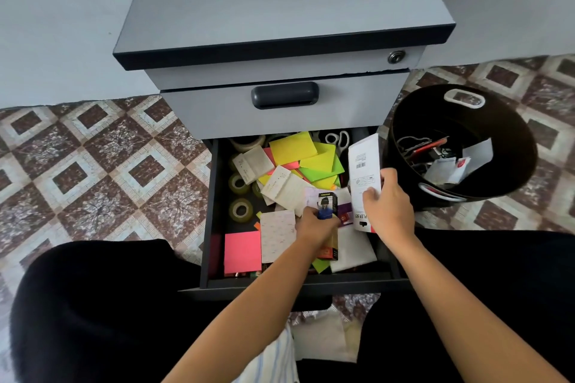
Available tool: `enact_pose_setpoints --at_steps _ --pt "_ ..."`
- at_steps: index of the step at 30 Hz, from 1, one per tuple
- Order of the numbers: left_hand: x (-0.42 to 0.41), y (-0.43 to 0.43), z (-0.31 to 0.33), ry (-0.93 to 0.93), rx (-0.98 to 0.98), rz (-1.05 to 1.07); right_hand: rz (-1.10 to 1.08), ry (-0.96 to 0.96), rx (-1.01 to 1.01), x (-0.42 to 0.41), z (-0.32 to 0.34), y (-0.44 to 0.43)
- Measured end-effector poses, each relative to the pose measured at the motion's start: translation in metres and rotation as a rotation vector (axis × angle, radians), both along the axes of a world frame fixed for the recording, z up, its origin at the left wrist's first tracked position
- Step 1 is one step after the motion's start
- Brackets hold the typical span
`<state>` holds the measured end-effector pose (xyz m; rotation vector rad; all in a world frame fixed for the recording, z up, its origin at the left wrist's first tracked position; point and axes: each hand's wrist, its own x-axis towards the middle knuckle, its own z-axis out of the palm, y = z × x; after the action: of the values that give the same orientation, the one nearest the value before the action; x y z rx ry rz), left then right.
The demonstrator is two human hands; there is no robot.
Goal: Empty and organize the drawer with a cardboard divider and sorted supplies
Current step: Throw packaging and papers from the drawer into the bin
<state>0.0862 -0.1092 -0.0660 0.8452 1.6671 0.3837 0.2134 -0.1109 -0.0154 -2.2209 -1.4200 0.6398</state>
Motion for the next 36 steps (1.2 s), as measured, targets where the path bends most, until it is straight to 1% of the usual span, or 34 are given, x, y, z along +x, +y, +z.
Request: enact_pose_setpoints --at_steps 2,4,7,9,12,17,21,23,26,28,31,33,36 --pt "0.002 0.0 0.001 -0.054 -0.01 0.062 -0.001 0.021 -0.019 0.0 -0.001 0.0" --pt "0.0 0.0 0.002 -0.084 -0.021 0.075 -0.001 0.046 -0.028 0.0 -0.001 0.0" --pt "-0.013 0.001 0.007 -0.1 -0.035 0.095 -0.013 0.115 -0.027 -0.002 0.003 0.001" --pt "-0.028 0.003 0.011 -0.103 -0.01 0.131 -0.035 0.166 -0.017 -0.005 0.006 0.001" --pt "-0.061 0.006 0.013 -0.081 0.066 0.175 -0.079 0.264 -0.018 -0.009 0.009 0.001" --pt "-0.106 0.01 0.015 -0.109 0.063 0.259 -0.139 0.481 -0.069 -0.022 0.002 0.0" --pt "-0.121 0.01 0.021 -0.201 0.07 0.339 -0.123 0.56 -0.098 -0.036 -0.004 -0.004" --pt "-0.122 0.011 0.025 -0.26 0.079 0.345 -0.121 0.611 -0.086 -0.041 -0.007 -0.006" --pt "-0.112 0.013 0.036 -0.347 0.089 0.282 -0.123 0.67 -0.069 -0.042 -0.006 -0.006" --pt "-0.099 0.015 0.043 -0.383 0.104 0.235 -0.118 0.674 -0.042 -0.039 -0.003 -0.006" --pt "-0.074 0.021 0.051 -0.357 0.173 0.16 -0.13 0.653 0.034 -0.027 0.005 -0.005" --pt "-0.057 0.025 0.058 -0.313 0.242 0.065 -0.14 0.639 0.087 -0.017 0.01 -0.004" --pt "-0.028 0.032 0.071 -0.335 0.332 -0.03 -0.165 0.621 0.177 0.006 0.02 -0.002"
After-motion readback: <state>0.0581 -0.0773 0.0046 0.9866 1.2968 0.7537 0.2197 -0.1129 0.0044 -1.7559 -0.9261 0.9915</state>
